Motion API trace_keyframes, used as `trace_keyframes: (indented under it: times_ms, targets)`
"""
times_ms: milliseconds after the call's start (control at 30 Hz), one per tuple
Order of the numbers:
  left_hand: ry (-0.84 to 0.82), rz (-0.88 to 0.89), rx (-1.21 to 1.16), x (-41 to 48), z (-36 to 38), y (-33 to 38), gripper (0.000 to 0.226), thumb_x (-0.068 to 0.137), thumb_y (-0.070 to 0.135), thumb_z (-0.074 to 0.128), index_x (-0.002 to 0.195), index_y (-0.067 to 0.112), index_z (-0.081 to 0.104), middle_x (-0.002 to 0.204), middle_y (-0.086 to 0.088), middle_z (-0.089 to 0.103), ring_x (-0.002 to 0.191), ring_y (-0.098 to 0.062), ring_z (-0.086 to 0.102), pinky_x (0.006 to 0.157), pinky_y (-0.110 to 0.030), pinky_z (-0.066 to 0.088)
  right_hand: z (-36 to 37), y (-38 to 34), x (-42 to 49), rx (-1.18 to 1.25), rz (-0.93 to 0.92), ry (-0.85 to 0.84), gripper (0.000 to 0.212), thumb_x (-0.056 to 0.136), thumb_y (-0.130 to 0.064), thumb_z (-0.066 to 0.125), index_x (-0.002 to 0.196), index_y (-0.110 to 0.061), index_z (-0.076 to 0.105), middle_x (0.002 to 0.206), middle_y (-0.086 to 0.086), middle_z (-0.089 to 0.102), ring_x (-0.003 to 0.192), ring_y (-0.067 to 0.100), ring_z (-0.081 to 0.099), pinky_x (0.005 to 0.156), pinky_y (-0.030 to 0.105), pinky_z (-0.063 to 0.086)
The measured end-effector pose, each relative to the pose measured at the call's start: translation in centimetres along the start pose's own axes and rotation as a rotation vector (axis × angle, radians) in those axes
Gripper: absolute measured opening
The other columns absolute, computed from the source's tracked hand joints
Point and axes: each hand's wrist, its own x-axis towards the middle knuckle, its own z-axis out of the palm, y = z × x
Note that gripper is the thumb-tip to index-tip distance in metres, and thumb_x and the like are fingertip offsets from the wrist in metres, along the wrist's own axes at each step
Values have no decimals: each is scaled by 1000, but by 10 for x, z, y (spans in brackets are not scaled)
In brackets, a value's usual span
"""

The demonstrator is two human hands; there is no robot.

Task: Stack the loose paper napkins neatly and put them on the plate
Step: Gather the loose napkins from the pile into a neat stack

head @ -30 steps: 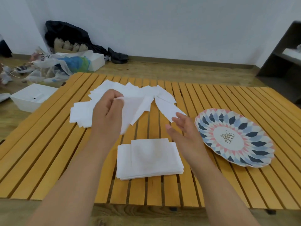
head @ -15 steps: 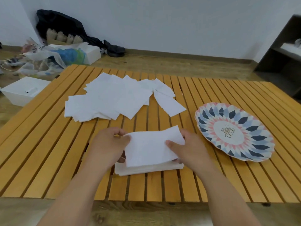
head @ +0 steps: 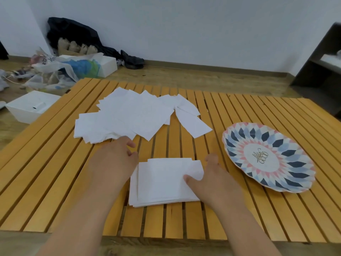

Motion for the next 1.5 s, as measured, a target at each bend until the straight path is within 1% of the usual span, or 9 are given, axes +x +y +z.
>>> trace_keyframes:
  times_ms: [100,267,600,833,1000,1100,1200,1333,1500]
  targets:
    - [79,129,79,21,10,8,19,89,29,55,107,28,61,102,11,60,88,-12,57,57,-24,40,-2,-1,1,-48,-52,104,76,82,-61,56,139,-22,23,139,0,38,130,20,38,96,32,41]
    - [0,247,268,68,35,23,44,86,49,59,124,27,54,124,4,56,112,-18,54,73,-32,46,-6,4,4,-58,-115,130,62,84,-60,52,134,-29,34,136,-4,39,130,18,35,104,35,36]
    - [92,332,464,89,44,24,33,100,38,38,108,23,66,94,1,69,85,-18,63,61,-28,44,-10,4,7,-21,-215,194,46,88,-58,45,127,-33,45,128,-12,47,125,12,39,104,34,30]
    - [285,305,438,80,8,33,29,99,23,41,93,18,69,75,-4,65,63,-21,54,48,-24,27,-12,4,9,204,-236,260,34,90,-48,52,120,-31,53,117,-17,52,118,8,44,103,36,37]
    - [400,339,1,22,-41,46,16,91,29,54,89,22,69,76,3,68,66,-17,54,58,-30,44,-17,3,14,595,-167,237,36,88,-42,60,121,-30,51,114,-21,51,113,0,45,94,29,41]
    - [218,215,-556,-22,-59,49,11,83,30,61,75,23,65,72,10,64,67,-5,54,58,-16,40,-24,0,12,867,-93,81,43,87,-41,63,126,-34,47,120,-20,53,113,-2,47,83,19,38]
    - [-99,-34,-1025,-42,-55,44,17,83,20,64,66,22,64,74,8,63,74,-9,55,67,-23,40,-27,-2,9,1154,-35,-166,33,85,-41,64,116,-38,54,118,-13,62,107,5,59,88,27,48]
    - [-328,-259,-1047,-38,-43,31,11,87,19,62,82,19,72,93,-1,72,95,-27,64,83,-42,48,-28,1,6,1171,-33,-255,18,85,-28,67,101,-20,65,97,1,73,89,16,65,81,37,50]
    - [-321,-166,-722,-29,-34,22,9,87,16,66,92,23,68,94,2,68,88,-17,64,67,-28,49,-27,9,12,920,-62,-125,13,87,-19,67,97,-21,59,81,-1,74,81,13,68,66,29,53]
